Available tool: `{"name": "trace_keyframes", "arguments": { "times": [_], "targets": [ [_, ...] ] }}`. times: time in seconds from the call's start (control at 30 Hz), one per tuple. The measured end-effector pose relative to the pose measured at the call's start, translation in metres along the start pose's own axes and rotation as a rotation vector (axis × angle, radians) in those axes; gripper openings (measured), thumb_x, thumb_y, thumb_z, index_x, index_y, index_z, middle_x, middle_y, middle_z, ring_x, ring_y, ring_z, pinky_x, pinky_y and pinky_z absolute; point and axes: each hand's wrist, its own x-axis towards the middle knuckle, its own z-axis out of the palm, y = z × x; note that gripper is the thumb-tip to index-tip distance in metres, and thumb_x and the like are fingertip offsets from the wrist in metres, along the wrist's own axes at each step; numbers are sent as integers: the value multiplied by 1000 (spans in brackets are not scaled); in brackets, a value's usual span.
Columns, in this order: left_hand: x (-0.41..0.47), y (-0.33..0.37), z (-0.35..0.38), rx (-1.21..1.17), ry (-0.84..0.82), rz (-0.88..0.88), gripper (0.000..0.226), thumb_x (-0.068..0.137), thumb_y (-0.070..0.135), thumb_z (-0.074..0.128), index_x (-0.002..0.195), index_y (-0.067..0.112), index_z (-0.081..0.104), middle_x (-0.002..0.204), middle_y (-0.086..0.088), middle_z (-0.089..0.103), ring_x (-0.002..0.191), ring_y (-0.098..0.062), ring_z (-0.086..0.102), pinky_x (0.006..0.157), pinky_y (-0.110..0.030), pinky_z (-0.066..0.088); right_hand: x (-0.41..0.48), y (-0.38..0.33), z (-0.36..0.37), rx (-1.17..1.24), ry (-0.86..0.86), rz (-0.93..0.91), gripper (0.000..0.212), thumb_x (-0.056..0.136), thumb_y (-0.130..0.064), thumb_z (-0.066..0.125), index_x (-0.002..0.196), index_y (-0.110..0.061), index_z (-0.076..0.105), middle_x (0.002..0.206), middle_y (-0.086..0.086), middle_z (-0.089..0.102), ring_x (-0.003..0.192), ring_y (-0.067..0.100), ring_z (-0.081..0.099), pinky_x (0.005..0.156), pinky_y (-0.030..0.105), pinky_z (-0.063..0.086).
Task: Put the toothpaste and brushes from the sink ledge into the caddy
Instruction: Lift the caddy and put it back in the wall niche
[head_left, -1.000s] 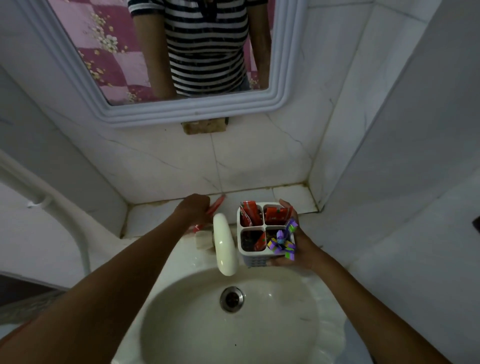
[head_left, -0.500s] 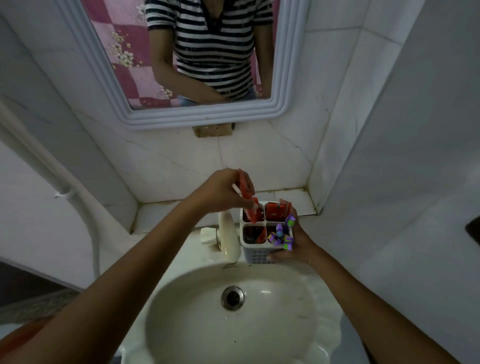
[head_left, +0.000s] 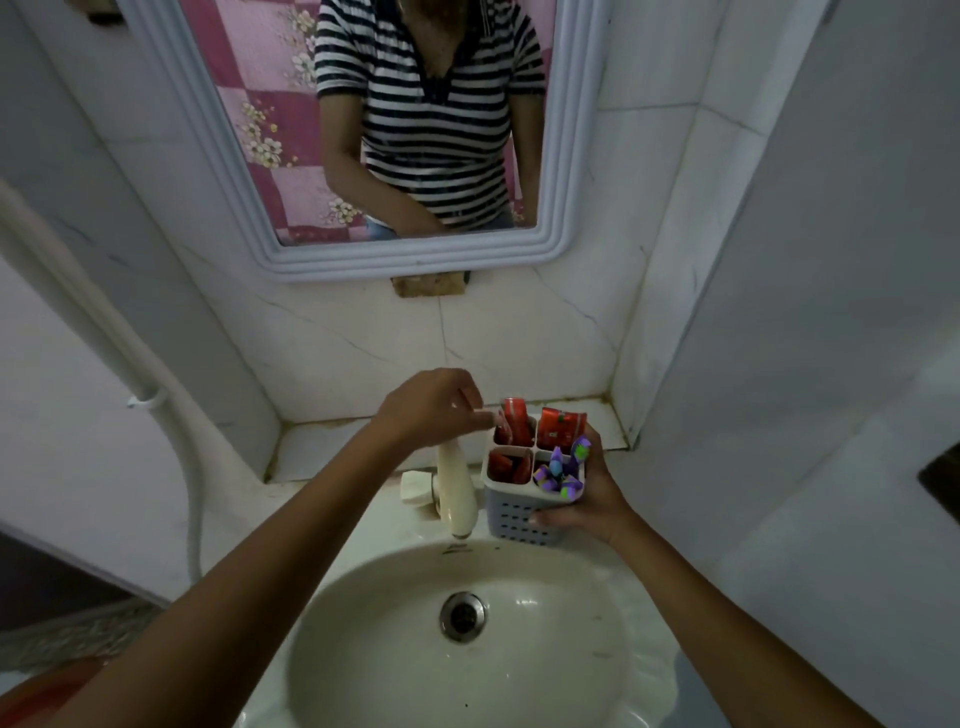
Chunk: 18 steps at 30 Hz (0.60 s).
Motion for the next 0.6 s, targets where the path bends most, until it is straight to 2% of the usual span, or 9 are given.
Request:
{"name": "trace_keyframes", "arguments": {
  "times": [0.03, 0.1, 0.17, 0.27, 0.3, 0.4, 0.43, 0.53, 0.6],
  "targets": [
    [-1, -2, -3, -1, 3, -18, 40, 83, 53, 64, 105, 20, 67, 110, 2, 70, 98, -15, 64, 88, -40, 54, -5, 1, -3, -159, 64, -83, 61, 67, -46, 86, 112, -11, 66, 97, 16, 72, 80, 17, 71, 72, 47, 62],
    [-3, -2, -8, -8, -40, -51, 49, 89, 56, 53, 117, 17, 66, 121, -3, 67, 107, -18, 61, 94, -39, 51, -6, 1, -9, -415, 308, -293, 106, 53, 1, 97, 137, -6, 33, 125, 24, 57, 105, 24, 64, 87, 41, 59],
    [-7, 4, -12, -60, -112, -59, 59, 93, 59, 41, 127, 15, 61, 133, -7, 61, 117, -22, 56, 101, -40, 45, -11, -16, -7, -495, 417, -482, 124, 43, 14, 97, 141, -4, 22, 134, 21, 51, 118, 25, 56, 94, 30, 54],
    [-20, 30, -24, -307, -168, 28, 66, 92, 65, 32, 134, 20, 56, 139, -4, 56, 125, -19, 52, 107, -41, 40, -26, -67, 11, -514, 469, -727, 116, 42, 5, 94, 137, -11, 30, 128, 13, 56, 113, 11, 61, 84, 18, 57],
    [-24, 41, -31, -397, -143, 85, 63, 91, 66, 33, 133, 24, 56, 137, 0, 57, 124, -16, 53, 106, -39, 41, -32, -88, 19, -480, 475, -770, 113, 43, 2, 94, 136, -11, 32, 127, 15, 56, 111, 13, 61, 84, 22, 58],
    [-35, 79, -72, -569, 42, 265, 34, 92, 62, 37, 113, 47, 61, 115, 23, 65, 107, 6, 59, 90, -24, 46, -55, -163, 46, -382, 483, -884, 103, 46, -4, 95, 132, -5, 40, 129, 26, 57, 112, 33, 62, 89, 55, 58],
    [-39, 92, -91, -600, 93, 327, 28, 94, 58, 38, 107, 50, 62, 107, 28, 67, 102, 11, 61, 83, -18, 48, -64, -191, 56, -367, 482, -926, 98, 47, -5, 95, 131, -5, 43, 128, 27, 58, 111, 37, 62, 87, 61, 56],
    [-49, 133, -161, -663, 194, 532, 32, 99, 44, 41, 117, 34, 66, 106, 26, 71, 100, 9, 65, 79, -12, 55, -101, -280, 97, -269, 568, -1059, 95, 46, -21, 93, 130, -20, 49, 123, 17, 62, 105, 32, 66, 80, 55, 62],
    [-59, 163, -215, -615, 295, 658, 29, 100, 39, 43, 117, 30, 64, 102, 30, 70, 96, 12, 64, 74, -7, 53, -129, -342, 127, -193, 542, -1152, 92, 46, -24, 92, 128, -22, 50, 120, 17, 64, 97, 33, 71, 73, 51, 64]
  ]
}}
